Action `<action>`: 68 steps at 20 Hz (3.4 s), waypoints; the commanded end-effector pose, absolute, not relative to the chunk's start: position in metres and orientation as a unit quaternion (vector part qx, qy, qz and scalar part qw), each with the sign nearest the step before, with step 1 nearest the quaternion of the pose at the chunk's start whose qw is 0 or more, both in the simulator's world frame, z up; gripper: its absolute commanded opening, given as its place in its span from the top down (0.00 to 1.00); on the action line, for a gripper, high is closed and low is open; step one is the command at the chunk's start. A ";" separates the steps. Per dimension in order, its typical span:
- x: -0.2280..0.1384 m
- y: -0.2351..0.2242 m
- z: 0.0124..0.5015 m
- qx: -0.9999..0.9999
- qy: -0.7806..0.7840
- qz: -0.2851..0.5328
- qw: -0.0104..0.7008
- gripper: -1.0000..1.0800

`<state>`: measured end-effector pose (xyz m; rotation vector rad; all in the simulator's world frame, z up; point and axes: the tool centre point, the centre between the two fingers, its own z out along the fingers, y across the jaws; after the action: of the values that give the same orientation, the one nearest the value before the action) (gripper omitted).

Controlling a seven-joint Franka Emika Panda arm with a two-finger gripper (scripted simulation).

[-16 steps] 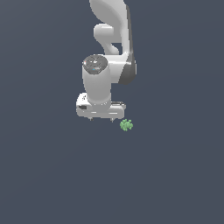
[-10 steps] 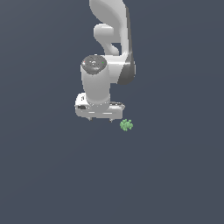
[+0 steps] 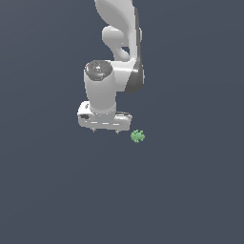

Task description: Pick up the object and move it to a goal position.

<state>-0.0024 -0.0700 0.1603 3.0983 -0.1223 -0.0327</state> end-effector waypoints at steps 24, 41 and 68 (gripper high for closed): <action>-0.056 0.084 0.091 0.994 0.105 0.000 0.000 0.04; -0.056 0.084 0.042 0.994 0.105 0.000 0.000 0.04; -0.056 0.054 0.093 0.995 0.105 0.001 0.000 1.00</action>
<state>-0.0559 0.0602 0.0825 3.1242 0.3295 0.0006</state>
